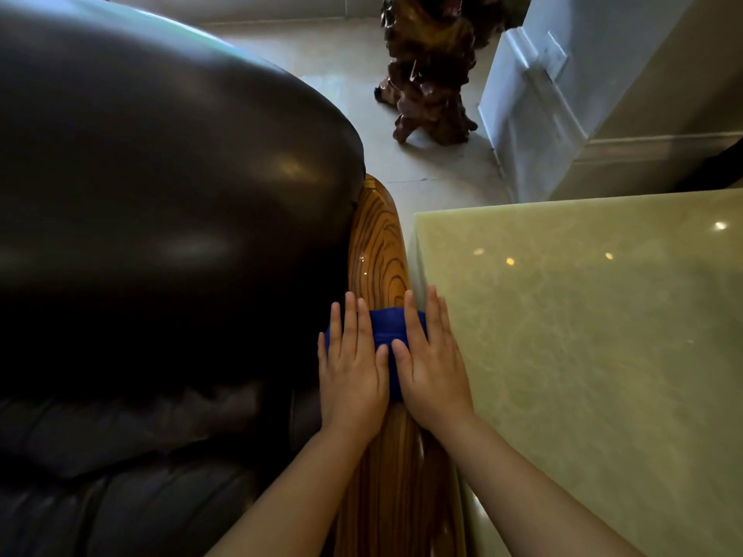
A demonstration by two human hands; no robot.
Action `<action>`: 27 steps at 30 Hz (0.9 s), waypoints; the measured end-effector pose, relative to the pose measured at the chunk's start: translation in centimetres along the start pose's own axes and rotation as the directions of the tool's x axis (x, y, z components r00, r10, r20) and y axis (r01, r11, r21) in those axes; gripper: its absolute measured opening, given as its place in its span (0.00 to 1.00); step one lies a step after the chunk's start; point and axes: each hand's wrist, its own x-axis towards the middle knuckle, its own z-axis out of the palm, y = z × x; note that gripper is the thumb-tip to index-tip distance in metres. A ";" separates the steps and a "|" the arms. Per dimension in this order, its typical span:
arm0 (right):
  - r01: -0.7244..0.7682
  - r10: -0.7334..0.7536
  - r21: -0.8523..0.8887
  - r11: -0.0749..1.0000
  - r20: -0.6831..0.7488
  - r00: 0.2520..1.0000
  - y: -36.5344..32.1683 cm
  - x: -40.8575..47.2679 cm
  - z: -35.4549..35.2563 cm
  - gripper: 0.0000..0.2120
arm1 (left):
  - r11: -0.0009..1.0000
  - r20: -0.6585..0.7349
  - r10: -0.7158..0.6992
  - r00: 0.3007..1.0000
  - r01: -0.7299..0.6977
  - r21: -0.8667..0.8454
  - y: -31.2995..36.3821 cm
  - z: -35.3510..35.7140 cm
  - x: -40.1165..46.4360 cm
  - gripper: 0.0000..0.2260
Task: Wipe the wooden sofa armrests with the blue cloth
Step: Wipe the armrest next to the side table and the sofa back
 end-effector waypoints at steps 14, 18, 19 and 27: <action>-0.100 0.088 0.127 0.987 0.092 0.992 1.7 8.8 0.6 0.26 | 0.978 -0.046 0.162 0.986 -0.154 0.142 -0.2 -0.4 9.1 0.25; -0.253 0.251 -0.016 0.967 0.178 0.951 1.1 11.3 -0.6 0.27 | 0.989 0.124 0.138 0.983 -0.144 0.039 0.6 -2.3 11.5 0.25; -0.255 0.253 0.003 0.967 0.112 0.961 0.9 11.1 -1.1 0.29 | 0.990 0.101 0.136 0.986 -0.131 -0.052 0.6 -3.1 11.1 0.25; 0.126 -0.123 0.006 0.992 -0.168 0.978 2.1 7.9 -4.2 0.20 | 0.908 -0.133 0.405 0.905 -0.382 0.170 -0.9 -6.9 7.8 0.16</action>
